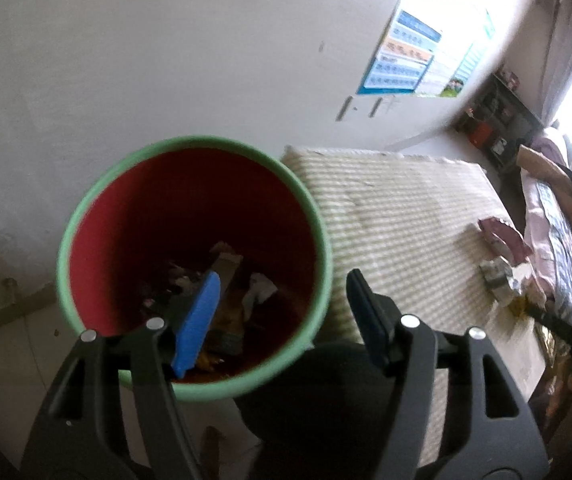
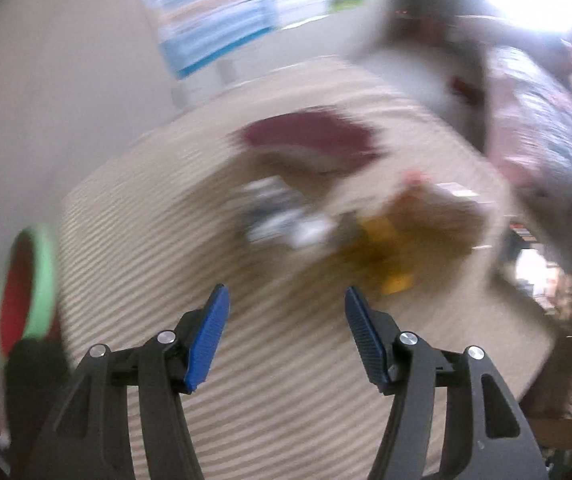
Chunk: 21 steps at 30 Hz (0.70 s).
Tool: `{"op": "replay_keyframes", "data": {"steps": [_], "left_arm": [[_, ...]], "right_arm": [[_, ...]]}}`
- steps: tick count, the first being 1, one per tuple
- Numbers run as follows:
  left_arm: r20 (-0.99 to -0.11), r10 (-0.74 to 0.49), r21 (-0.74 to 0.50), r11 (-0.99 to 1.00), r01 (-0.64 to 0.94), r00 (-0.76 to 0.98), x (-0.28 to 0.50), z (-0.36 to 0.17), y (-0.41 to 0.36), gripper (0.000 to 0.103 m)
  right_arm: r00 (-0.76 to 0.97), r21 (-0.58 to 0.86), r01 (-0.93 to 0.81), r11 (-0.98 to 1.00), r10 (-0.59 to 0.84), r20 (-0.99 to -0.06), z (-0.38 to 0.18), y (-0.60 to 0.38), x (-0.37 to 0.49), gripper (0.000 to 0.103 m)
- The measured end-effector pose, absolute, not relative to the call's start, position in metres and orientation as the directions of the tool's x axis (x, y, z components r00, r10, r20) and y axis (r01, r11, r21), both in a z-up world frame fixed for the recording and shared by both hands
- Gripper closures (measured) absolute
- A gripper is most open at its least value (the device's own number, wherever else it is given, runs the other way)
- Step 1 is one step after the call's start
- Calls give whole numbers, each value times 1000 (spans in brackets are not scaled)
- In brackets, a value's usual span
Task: Collect trash
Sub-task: 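Grasp the yellow snack wrapper with the right gripper while the left grasps the white-grey wrapper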
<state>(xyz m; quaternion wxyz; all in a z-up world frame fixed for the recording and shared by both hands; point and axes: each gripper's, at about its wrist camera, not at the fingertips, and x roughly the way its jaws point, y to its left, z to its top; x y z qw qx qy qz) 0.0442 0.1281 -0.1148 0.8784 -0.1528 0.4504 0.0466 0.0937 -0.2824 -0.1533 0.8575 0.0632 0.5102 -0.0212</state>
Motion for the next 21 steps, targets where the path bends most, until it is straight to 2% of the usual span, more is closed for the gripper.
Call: {"op": "replay_keyframes", "data": {"steps": [5, 7, 9, 12, 14, 17, 21], "left_arm": [[-816, -98, -214, 967, -141, 569, 52, -110, 87, 39], [-819, -114, -205, 974, -101, 563, 55, -108, 65, 37], [-823, -132, -198, 978, -61, 552, 61, -108, 44, 37], [-831, -172, -204, 979, -2, 529, 70, -110, 15, 37], [-832, -217, -224, 973, 50, 511, 80, -113, -13, 37], [-831, -278, -253, 960, 117, 483, 99, -118, -55, 37], [-827, -344, -287, 938, 192, 444, 129, -127, -110, 35]], "right_arm": [[478, 86, 167, 982, -4, -879, -170, -318, 118, 45], [452, 87, 156, 984, 7, -892, -182, -323, 127, 54], [425, 98, 146, 985, 27, -905, -192, -326, 135, 70], [428, 132, 141, 981, 60, -902, -190, -332, 132, 75], [424, 185, 128, 974, 114, -898, -185, -331, 121, 83], [432, 265, 117, 957, 191, -881, -176, -328, 92, 83], [457, 283, 79, 956, 218, -862, -160, -311, 65, 83]]}}
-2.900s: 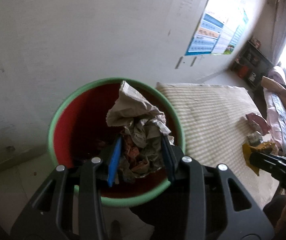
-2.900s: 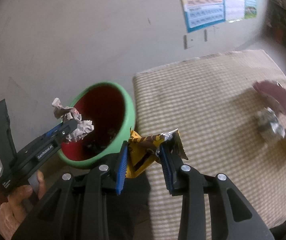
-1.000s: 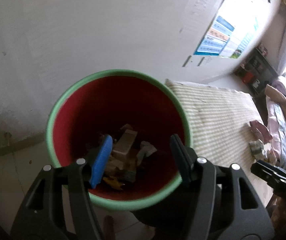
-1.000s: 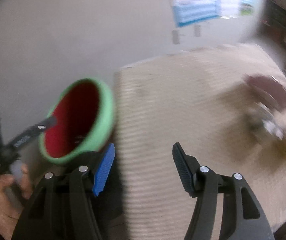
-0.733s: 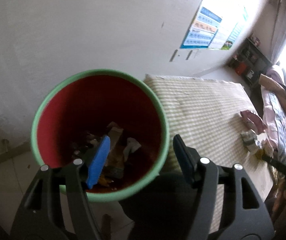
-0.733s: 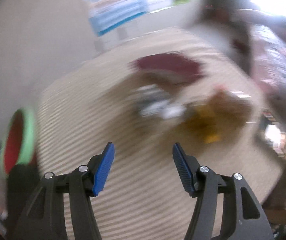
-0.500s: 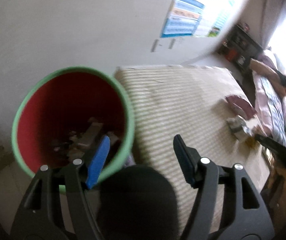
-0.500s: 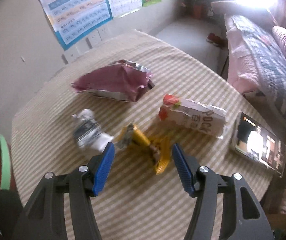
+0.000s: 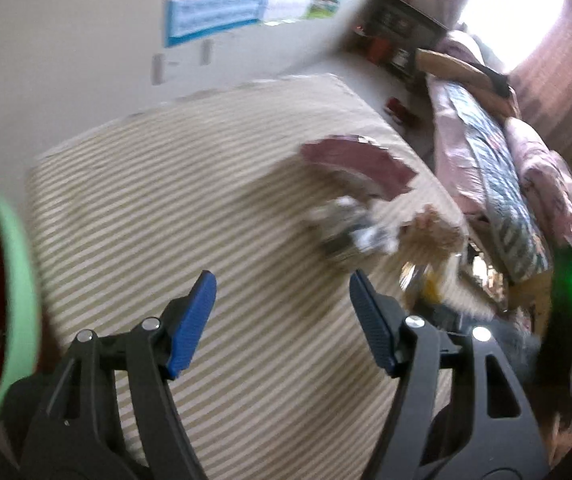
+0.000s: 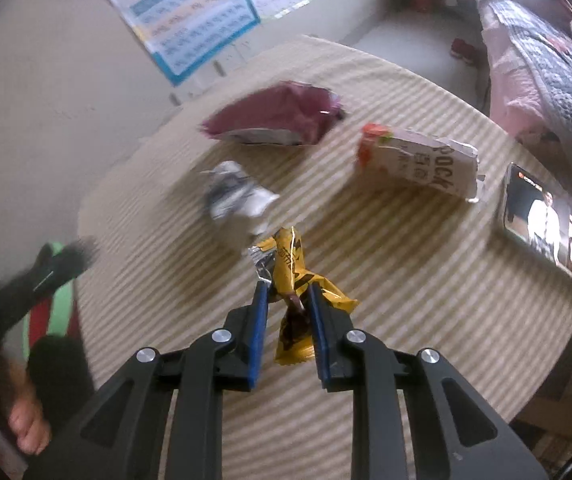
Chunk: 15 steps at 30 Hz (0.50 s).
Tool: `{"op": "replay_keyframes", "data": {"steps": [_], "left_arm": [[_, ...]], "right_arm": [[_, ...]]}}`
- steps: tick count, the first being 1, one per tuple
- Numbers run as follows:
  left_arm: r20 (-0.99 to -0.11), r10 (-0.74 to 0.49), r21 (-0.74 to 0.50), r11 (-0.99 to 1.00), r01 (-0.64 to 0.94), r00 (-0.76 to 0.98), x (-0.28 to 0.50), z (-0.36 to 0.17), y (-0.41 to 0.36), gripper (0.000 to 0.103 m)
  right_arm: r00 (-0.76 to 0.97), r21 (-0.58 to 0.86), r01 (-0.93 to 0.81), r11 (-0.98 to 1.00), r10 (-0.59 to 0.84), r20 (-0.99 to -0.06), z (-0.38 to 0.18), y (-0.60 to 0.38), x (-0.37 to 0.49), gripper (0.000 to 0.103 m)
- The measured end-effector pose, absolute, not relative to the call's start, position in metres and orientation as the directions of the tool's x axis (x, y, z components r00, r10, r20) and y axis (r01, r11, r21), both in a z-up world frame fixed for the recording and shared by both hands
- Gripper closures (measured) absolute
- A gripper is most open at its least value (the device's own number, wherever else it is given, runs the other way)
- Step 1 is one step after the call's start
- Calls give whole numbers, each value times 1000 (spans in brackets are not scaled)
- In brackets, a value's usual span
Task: Collect trash
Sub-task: 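Grasp the yellow snack wrapper with the right gripper while the left grasps the white-grey wrapper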
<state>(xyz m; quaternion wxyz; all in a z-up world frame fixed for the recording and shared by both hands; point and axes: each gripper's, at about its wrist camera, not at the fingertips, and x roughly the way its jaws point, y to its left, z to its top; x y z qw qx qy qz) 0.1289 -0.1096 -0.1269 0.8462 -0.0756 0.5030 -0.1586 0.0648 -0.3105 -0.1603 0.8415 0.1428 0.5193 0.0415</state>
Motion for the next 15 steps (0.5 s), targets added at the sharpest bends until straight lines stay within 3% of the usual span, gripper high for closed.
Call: {"op": "replay_keyframes", "data": {"steps": [6, 11, 15], "left_arm": [[-853, -366, -307, 928, 211, 373, 167, -147, -162, 33], [-882, -316, -233, 938, 257, 351, 181, -167, -191, 33], [-889, -344, -275, 929, 249, 301, 186, -176, -196, 33]], "right_arm": [[486, 315, 99, 944, 230, -843, -149, -311, 32, 82], [483, 362, 138, 922, 257, -837, -153, -322, 34, 81], [470, 349, 110, 931, 260, -844, -155, -316, 39, 81]]}}
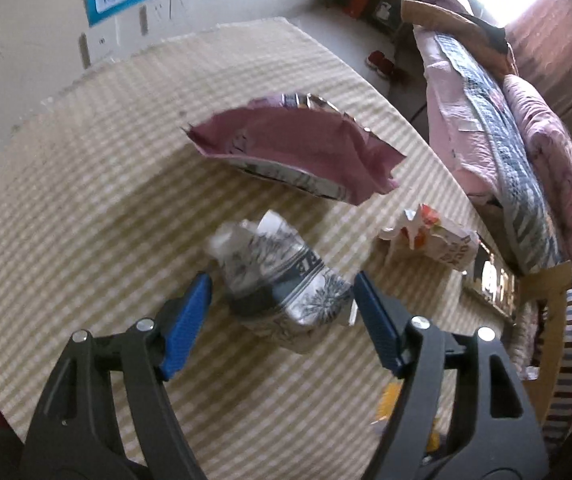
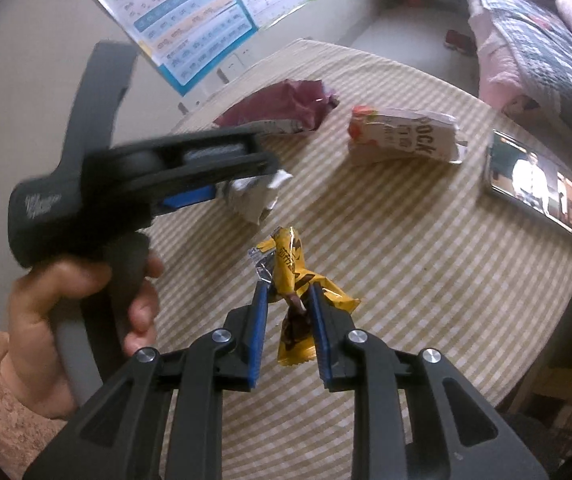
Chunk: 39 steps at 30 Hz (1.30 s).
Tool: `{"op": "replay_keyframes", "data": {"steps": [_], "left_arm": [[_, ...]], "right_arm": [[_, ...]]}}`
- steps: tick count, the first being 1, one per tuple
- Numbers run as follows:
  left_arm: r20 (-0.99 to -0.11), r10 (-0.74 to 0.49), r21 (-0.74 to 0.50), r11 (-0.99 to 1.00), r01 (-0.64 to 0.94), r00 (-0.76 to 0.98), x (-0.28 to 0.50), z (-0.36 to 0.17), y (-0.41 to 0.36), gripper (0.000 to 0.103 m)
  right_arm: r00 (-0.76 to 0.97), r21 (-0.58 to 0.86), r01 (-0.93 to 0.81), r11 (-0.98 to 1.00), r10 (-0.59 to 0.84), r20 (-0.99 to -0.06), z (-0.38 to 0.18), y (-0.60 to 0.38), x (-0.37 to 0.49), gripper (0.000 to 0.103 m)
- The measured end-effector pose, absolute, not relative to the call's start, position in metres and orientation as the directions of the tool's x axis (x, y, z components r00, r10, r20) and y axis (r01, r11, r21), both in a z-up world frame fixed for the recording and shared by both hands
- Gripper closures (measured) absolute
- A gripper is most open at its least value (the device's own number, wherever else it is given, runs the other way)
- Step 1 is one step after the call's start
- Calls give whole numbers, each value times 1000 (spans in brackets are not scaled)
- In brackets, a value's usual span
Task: Collect trash
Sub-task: 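Grasp the yellow snack wrapper with the right gripper while the left grasps the white-grey wrapper, then carry the white-grey wrapper over the green bin with the left gripper while the right holds the yellow wrapper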
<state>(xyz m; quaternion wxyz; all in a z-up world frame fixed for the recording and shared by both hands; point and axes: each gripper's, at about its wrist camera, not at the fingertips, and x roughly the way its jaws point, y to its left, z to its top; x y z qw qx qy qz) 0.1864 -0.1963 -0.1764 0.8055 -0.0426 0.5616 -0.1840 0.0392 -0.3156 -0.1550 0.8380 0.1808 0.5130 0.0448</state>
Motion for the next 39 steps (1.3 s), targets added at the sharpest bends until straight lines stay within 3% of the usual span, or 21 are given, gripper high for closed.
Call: {"op": "replay_keyframes", "data": {"steps": [3, 5, 9, 11, 14, 32, 36, 37, 39], "left_arm": [[-896, -330, -253, 930, 269, 298, 185, -178, -204, 34], [-901, -320, -239, 929, 282, 292, 185, -181, -208, 48], [-896, -333, -259, 929, 263, 293, 184, -181, -200, 51], [-894, -340, -269, 928, 257, 292, 183, -178, -194, 69], [-889, -343, -273, 929, 249, 304, 175, -172, -179, 72], [-900, -311, -275, 949, 156, 306, 92, -170, -76, 73], [-902, -291, -245, 953, 177, 319, 91, -170, -77, 64], [-901, -288, -241, 954, 179, 323, 92, -171, -78, 57], [-903, -285, -239, 955, 177, 322, 94, -175, -78, 55]], "right_arm": [[468, 361, 111, 926, 272, -841, -156, -315, 42, 81], [471, 369, 116, 922, 276, -838, -158, -316, 43, 80], [469, 373, 118, 920, 280, -838, -159, -318, 42, 80], [467, 373, 116, 920, 281, -838, -159, -319, 40, 80], [464, 375, 118, 919, 283, -839, -159, -319, 41, 80], [416, 338, 69, 939, 281, -865, -170, -299, 52, 79], [415, 322, 64, 944, 269, -869, -169, -297, 52, 79], [416, 320, 66, 945, 265, -870, -169, -297, 51, 79], [419, 315, 68, 947, 259, -870, -168, -297, 51, 79]]}}
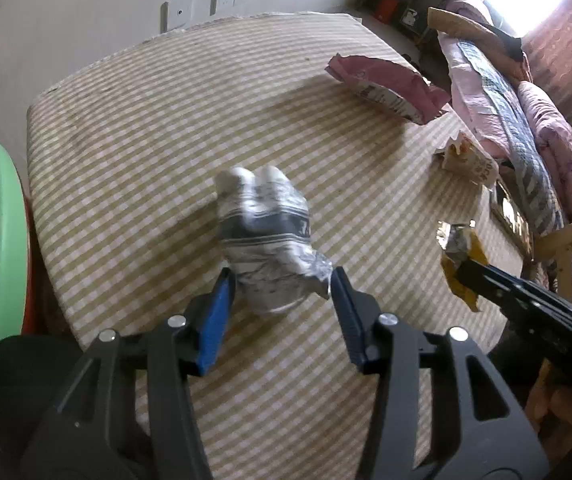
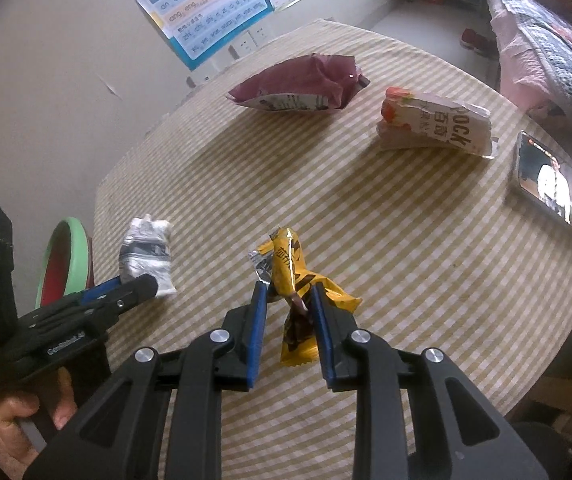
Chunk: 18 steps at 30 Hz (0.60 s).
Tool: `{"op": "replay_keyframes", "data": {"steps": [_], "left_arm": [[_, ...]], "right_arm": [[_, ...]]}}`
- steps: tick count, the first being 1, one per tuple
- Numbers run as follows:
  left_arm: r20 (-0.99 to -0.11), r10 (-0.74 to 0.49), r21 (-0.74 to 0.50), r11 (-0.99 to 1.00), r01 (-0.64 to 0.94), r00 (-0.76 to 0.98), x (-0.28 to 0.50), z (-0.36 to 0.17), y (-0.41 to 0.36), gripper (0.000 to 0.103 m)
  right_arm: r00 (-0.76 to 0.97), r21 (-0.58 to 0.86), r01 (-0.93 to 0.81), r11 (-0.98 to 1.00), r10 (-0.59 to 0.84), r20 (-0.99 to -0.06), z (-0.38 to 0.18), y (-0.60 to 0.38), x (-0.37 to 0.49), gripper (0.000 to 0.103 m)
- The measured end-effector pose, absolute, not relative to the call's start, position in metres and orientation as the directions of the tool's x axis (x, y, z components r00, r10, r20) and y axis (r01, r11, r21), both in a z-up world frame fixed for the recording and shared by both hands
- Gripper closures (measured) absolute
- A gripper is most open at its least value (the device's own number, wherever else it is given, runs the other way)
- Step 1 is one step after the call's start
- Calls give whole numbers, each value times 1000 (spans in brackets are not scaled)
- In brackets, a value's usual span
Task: Collect trash
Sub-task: 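Carry the white-grey wrapper over the green bin with the left gripper while the right holds the yellow wrapper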
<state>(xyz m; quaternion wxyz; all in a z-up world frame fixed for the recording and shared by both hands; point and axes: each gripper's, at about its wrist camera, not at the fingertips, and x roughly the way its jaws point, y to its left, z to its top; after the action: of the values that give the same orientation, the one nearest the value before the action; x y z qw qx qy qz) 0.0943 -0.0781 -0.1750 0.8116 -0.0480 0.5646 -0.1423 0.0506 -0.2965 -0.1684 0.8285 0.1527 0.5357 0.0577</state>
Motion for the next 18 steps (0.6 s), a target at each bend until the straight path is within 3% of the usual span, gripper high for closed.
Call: {"op": "replay_keyframes", "data": {"steps": [6, 8, 18], "left_arm": [[-903, -294, -255, 954, 160, 313, 99, -181, -77, 60], [-899, -295, -252, 953, 169, 324, 97, -178, -77, 66], [-873, -318, -285, 948, 141, 371, 85, -159, -58, 67]], "right_arm": [[416, 298, 63, 953, 246, -875, -168, -294, 50, 79], [415, 295, 62, 954, 244, -876, -168, -294, 51, 79], [413, 281, 62, 958, 231, -881, -169, -292, 52, 79]]}}
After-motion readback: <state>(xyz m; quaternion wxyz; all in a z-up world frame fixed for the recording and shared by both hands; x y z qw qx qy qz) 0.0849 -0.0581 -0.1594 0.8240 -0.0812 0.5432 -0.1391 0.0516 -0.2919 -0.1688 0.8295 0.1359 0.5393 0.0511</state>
